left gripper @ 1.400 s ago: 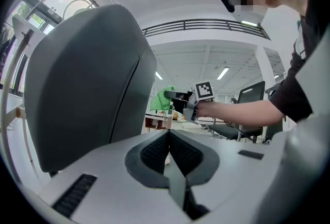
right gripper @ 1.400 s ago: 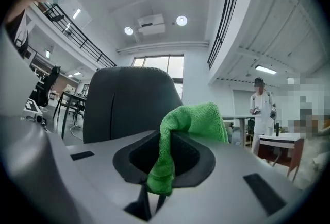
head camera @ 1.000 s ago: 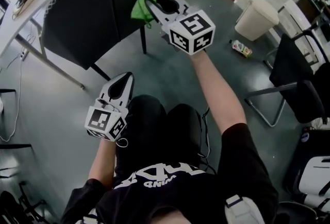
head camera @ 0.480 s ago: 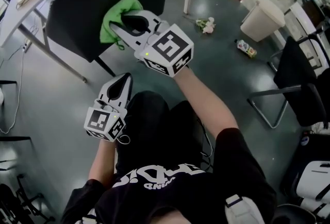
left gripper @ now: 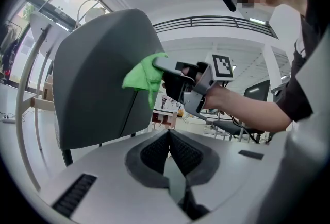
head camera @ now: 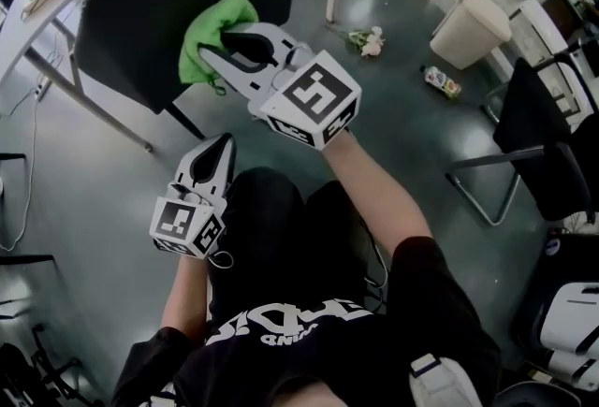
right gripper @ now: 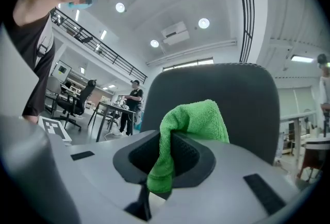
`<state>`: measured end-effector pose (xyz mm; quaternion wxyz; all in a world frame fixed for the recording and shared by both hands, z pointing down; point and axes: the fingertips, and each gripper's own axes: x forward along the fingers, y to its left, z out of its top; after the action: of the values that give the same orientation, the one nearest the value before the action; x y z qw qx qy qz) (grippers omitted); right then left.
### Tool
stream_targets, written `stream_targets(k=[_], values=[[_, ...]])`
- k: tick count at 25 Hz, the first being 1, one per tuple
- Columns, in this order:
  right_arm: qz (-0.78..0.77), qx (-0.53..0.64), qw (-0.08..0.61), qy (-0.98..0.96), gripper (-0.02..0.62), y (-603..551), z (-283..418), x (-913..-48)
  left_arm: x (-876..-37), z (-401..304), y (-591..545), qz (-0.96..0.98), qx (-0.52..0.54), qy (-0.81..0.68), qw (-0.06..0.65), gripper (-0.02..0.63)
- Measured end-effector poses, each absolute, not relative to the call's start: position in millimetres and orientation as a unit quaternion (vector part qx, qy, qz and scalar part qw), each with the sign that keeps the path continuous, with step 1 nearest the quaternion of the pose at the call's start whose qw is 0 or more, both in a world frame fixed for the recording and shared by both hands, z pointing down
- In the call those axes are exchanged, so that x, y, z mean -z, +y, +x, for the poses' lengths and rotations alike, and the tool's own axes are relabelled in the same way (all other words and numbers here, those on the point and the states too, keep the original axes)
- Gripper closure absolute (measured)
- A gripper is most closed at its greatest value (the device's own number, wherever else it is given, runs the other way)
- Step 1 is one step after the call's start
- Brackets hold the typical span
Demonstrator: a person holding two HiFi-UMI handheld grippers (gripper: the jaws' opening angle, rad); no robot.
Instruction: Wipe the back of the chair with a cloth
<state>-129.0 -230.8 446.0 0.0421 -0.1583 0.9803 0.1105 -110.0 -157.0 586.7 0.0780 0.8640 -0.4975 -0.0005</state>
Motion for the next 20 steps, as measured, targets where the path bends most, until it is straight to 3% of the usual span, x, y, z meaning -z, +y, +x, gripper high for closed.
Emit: stream_targets(k=[13,20], values=[[-0.388,-0.043,0.011,0.921,0.548,-360,63,-505,-597,-115,-165,0.865,0.005,-0.495,0.086,0.606],[-0.417,-0.032,-0.011,0.908,0.548,-383,88,-524,-602,-121,-167,0.862,0.002,-0.499,0.089,0.606]])
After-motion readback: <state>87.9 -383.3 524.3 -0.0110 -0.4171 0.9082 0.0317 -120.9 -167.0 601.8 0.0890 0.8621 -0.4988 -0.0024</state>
